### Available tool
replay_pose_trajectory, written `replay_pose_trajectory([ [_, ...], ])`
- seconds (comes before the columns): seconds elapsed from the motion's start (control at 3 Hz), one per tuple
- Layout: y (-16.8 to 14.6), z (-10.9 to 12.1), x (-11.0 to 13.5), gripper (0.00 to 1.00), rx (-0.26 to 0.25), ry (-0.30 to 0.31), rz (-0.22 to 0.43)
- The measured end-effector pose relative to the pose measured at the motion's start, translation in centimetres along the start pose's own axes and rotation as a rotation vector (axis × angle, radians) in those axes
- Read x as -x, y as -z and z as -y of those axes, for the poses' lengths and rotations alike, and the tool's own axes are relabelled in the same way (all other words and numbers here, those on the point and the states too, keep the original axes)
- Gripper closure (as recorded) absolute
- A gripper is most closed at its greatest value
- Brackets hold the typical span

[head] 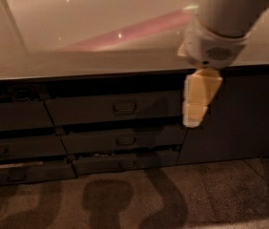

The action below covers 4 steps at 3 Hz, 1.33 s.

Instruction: Open top drawer

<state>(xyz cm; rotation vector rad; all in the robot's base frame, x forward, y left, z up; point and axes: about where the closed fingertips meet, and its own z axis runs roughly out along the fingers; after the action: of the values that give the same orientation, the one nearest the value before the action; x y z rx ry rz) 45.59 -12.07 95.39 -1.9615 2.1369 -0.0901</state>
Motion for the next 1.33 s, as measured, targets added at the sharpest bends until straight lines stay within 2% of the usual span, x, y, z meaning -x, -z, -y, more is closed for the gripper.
replay_pose_trajectory([
  [0.33,-1.7,-0.3,3.6,0.0,0.026,0.066,-0.024],
  [0.67,-2.6,-0.4,5.5,0.0,0.039,0.102,-0.037],
  [1.0,-1.6,-2.3,5.4,0.0,-0.066,0.188,-0.075],
  [1.33,-0.9,-6.2,3.6,0.0,-0.179,0.249,-0.084],
])
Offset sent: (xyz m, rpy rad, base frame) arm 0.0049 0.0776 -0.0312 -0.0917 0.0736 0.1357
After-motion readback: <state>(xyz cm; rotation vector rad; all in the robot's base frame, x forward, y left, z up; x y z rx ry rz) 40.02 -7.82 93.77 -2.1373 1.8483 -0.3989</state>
